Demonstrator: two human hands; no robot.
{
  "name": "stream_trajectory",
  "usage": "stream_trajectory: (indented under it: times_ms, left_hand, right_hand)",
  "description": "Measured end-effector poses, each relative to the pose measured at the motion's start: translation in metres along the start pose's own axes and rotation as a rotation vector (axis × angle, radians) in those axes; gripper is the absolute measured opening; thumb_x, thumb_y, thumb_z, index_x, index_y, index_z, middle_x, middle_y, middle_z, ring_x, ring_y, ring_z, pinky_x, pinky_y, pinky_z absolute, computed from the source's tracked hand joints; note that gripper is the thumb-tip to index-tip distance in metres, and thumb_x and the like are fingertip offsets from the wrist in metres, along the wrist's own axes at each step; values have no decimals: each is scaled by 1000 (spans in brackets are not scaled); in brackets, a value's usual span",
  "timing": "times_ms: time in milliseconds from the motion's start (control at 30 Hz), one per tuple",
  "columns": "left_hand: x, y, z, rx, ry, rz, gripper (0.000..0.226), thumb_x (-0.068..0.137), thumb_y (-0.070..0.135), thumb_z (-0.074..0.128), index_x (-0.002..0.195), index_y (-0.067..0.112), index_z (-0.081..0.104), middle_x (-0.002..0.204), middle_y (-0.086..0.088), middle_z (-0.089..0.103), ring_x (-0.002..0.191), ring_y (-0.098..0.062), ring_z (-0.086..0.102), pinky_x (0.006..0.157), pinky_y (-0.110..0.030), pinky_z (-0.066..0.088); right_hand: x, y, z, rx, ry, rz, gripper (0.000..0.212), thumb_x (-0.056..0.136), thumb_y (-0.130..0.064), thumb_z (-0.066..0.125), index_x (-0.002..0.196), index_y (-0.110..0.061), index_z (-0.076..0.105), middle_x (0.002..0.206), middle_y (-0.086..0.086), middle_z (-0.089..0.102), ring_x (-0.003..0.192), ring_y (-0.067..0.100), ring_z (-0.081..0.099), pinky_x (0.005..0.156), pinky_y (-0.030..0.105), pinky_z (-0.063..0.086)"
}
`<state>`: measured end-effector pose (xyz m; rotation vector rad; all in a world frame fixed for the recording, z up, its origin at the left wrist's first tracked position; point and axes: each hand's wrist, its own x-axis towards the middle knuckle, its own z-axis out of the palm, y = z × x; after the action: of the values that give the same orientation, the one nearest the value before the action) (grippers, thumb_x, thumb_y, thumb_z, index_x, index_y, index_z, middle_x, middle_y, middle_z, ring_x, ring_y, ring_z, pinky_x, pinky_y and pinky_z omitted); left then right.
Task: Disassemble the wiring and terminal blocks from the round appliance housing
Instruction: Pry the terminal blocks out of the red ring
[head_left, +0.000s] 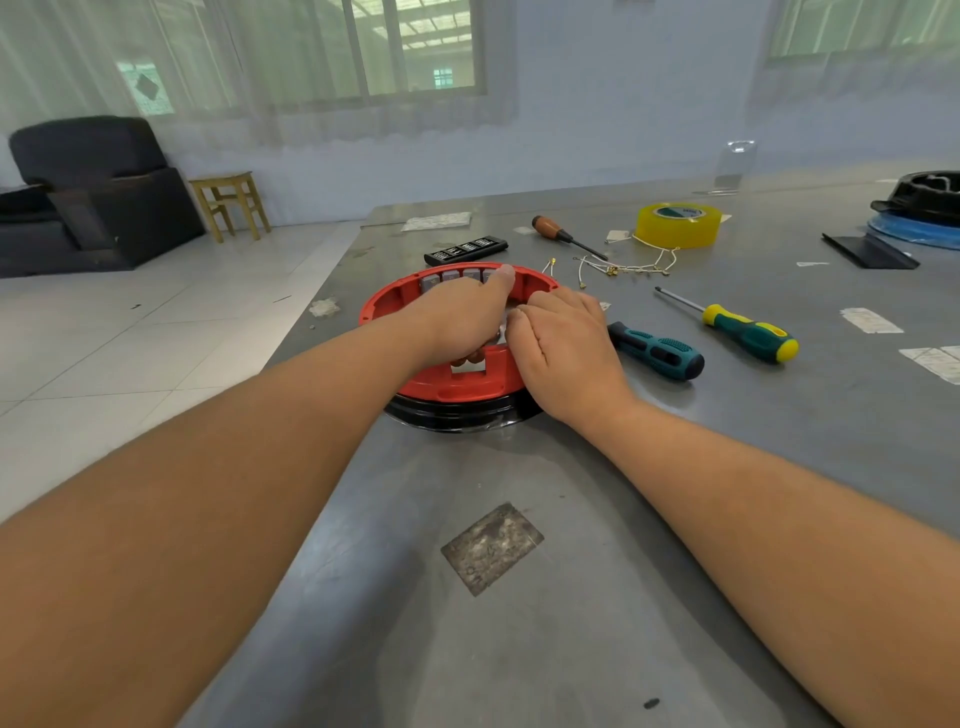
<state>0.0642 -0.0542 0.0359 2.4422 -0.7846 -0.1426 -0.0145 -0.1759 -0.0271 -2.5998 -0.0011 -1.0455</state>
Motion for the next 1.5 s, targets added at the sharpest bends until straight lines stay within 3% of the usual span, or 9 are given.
stream_trajectory:
  times_ms: [233,400,600,700,833,900,1067,1200,1500]
  left_hand:
    - [-4,-1,-5,-132,13,6,85,108,64,11,46,19,48,43,4,53,35,-6,47,63,-32,40]
    - [-4,1,-8,-311,38,-86,89,100,77,9,45,22,52,49,5,55,46,-10,50,69,-33,42]
    - [-11,12,-16,-478,10,-189,97,94,85,12,82,12,73,57,9,69,46,-2,63,55,-22,48]
    - [-12,24,-15,-508,2,-198,92,93,87,13,65,16,64,55,2,62,45,-13,58,51,-25,44]
    - [-11,35,-10,-528,53,-231,83,95,84,16,71,19,62,58,1,62,52,-18,54,68,-32,46]
    - [-13,35,-9,-656,10,-248,75,98,80,24,84,19,64,70,-1,64,52,-18,53,61,-28,47]
    - [-22,24,-21,-614,-138,-204,22,101,34,53,91,18,64,63,3,63,54,-15,58,57,-28,42]
    - [-26,16,-27,-741,-138,-225,15,100,29,66,101,17,73,78,1,68,67,-14,65,60,-28,44]
    - [-21,25,-15,-585,11,-198,10,94,21,71,102,14,73,64,5,73,60,-8,70,58,-26,39]
  right_hand:
    - [-1,-1,-1,21,19,-6,46,102,-34,24,78,-19,60,82,-3,57,89,18,52,94,41,38]
    - [-3,-5,-6,109,84,-10,29,104,-39,44,115,-16,59,110,0,59,106,18,53,97,39,40]
    - [-6,-19,-12,-50,159,-172,57,89,-57,60,133,-21,57,126,-2,60,117,20,56,103,42,37]
    - [-5,-21,-13,-38,206,-131,54,89,-56,61,127,-19,63,125,-2,63,114,18,58,103,42,34]
    - [-5,-16,-14,18,237,-107,43,90,-49,63,122,-20,66,123,-5,63,113,15,58,100,41,36]
    - [-4,-12,-15,73,242,-64,39,93,-47,62,122,-22,64,120,-7,62,111,13,57,98,39,36]
    - [-3,1,-17,35,195,59,38,97,-53,48,125,-30,58,121,-11,56,111,10,53,101,41,29]
    - [-3,2,-16,72,165,67,44,98,-52,46,137,-33,53,127,-12,54,118,7,49,104,40,29]
    - [-3,9,-19,222,94,105,51,94,-49,60,142,-34,49,120,-16,60,110,3,52,105,32,30]
